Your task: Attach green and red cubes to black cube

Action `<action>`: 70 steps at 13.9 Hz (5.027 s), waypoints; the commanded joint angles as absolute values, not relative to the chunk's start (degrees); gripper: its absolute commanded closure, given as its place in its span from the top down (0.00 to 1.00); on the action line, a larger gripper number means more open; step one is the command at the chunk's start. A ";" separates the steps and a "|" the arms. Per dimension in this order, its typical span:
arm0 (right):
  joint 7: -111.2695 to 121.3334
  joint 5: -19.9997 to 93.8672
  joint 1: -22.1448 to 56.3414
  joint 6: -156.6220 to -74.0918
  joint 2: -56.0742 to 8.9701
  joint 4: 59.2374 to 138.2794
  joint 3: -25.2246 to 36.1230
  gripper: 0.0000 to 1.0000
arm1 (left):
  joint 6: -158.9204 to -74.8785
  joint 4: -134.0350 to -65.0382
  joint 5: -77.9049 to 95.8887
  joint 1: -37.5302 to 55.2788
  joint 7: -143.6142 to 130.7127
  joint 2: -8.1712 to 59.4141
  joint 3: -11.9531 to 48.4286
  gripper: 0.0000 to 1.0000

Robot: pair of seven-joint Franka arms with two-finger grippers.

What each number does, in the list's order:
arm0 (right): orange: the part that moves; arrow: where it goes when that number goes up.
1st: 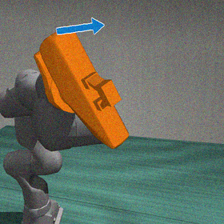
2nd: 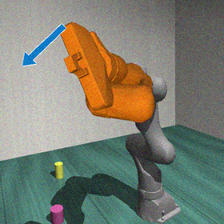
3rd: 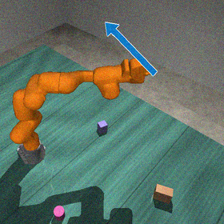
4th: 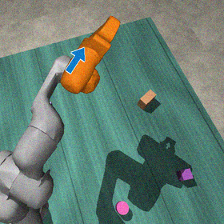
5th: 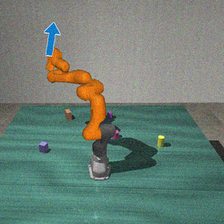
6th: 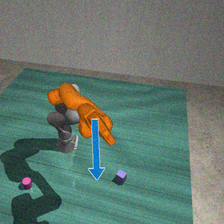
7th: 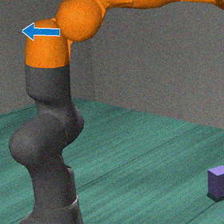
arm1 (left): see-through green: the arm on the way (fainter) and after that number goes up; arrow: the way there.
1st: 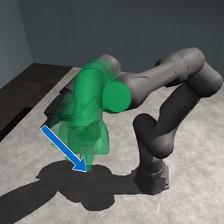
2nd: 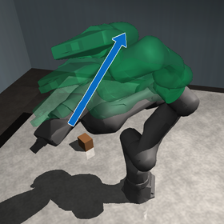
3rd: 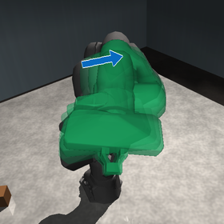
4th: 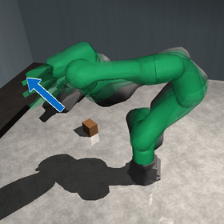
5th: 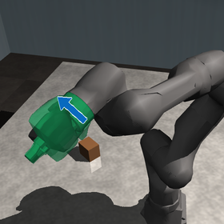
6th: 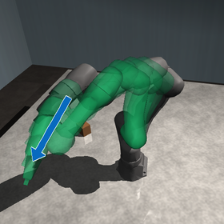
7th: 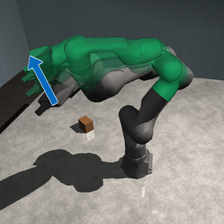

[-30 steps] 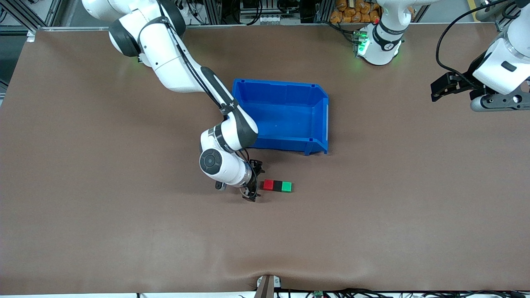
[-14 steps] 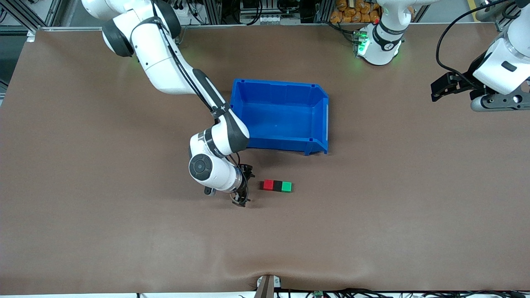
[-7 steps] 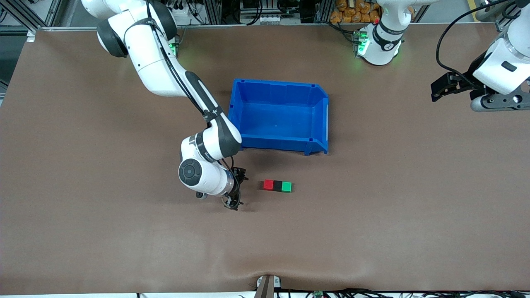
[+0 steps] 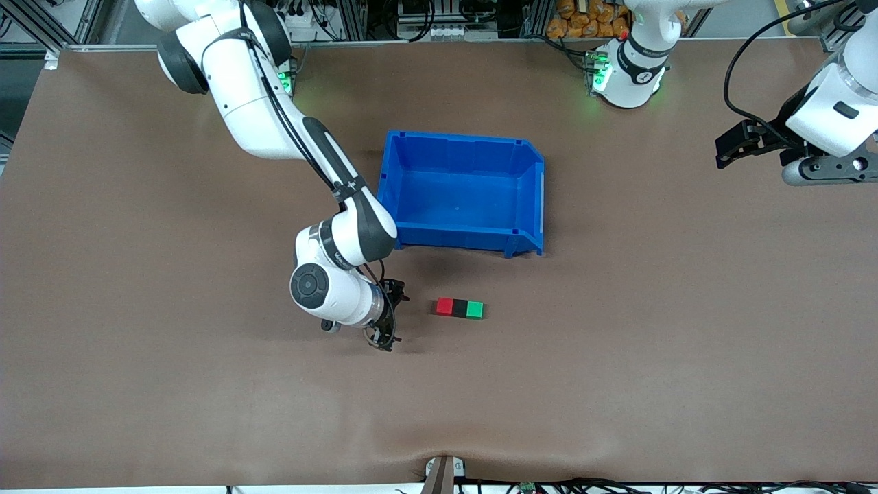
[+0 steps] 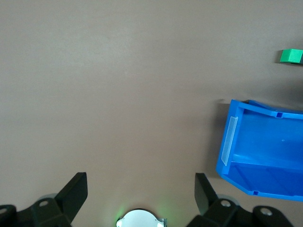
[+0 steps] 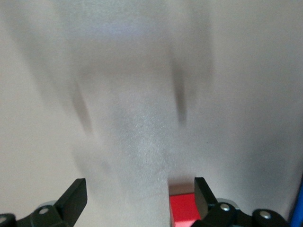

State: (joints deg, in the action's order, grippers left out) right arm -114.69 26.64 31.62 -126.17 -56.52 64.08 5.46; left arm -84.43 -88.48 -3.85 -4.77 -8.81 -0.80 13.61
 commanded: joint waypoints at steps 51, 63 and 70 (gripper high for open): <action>-74.90 4.39 9.15 -94.32 -41.66 66.62 -10.81 1.00 | -80.33 -88.77 -1.93 -6.24 -5.54 -1.49 15.21 1.00; -59.61 4.22 -0.96 -87.01 -34.82 68.63 -14.76 1.00 | -80.42 -88.42 -2.02 -6.15 -5.63 -1.93 15.38 1.00; -53.98 2.46 -1.49 -84.29 -32.26 69.26 -14.24 1.00 | -80.24 -88.59 -2.02 -6.24 -5.63 -1.93 15.73 1.00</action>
